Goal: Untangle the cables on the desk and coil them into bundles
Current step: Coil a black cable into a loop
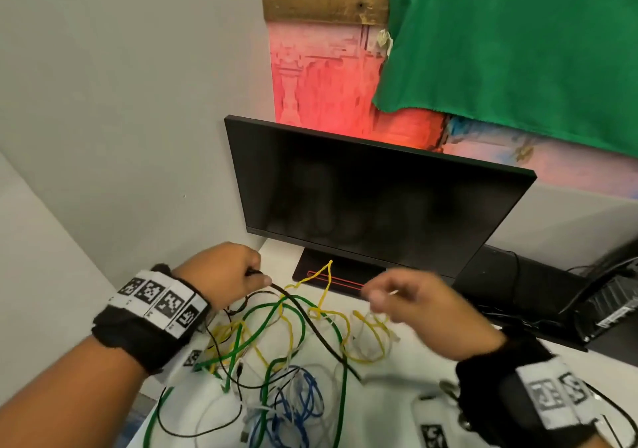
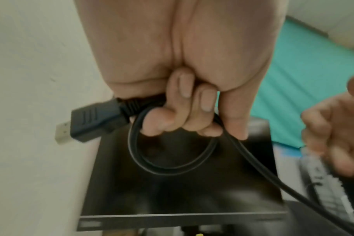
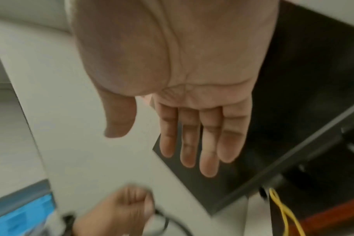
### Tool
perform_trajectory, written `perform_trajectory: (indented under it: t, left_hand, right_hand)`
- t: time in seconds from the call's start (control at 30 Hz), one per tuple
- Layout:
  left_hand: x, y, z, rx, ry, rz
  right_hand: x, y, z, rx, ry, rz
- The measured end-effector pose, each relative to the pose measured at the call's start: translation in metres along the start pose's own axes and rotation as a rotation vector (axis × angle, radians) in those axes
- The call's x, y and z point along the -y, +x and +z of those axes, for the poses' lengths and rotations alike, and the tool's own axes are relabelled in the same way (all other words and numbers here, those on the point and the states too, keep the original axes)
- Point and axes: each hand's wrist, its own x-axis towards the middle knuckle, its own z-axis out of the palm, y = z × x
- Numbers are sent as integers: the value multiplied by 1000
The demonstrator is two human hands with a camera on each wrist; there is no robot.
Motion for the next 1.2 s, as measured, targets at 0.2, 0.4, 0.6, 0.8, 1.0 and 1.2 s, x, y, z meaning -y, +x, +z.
perform_trajectory:
  t: [0.2, 0.4, 0.6, 0.8, 1.0, 1.2]
  left_hand:
    - [5, 0, 13, 21, 167, -110]
    - [7, -8, 3, 145, -604, -46]
    - [-4, -20, 4, 183, -969, -18]
    - [-7, -26, 6, 205, -1545, -72]
    - [10, -28, -5, 246, -1955, 23]
    - [-33, -26, 13, 50, -1782, -52]
  right_hand:
    - [8, -12, -41, -287, -47, -131]
    - [-41, -6, 16, 150, -949, 138]
    - [-42, -1, 43, 102, -713, -50]
    - [-24, -3, 58, -269, -58, -157]
    - [-64, 0, 37, -406, 1, -61]
    - [-89, -2, 66, -364, -198, 269]
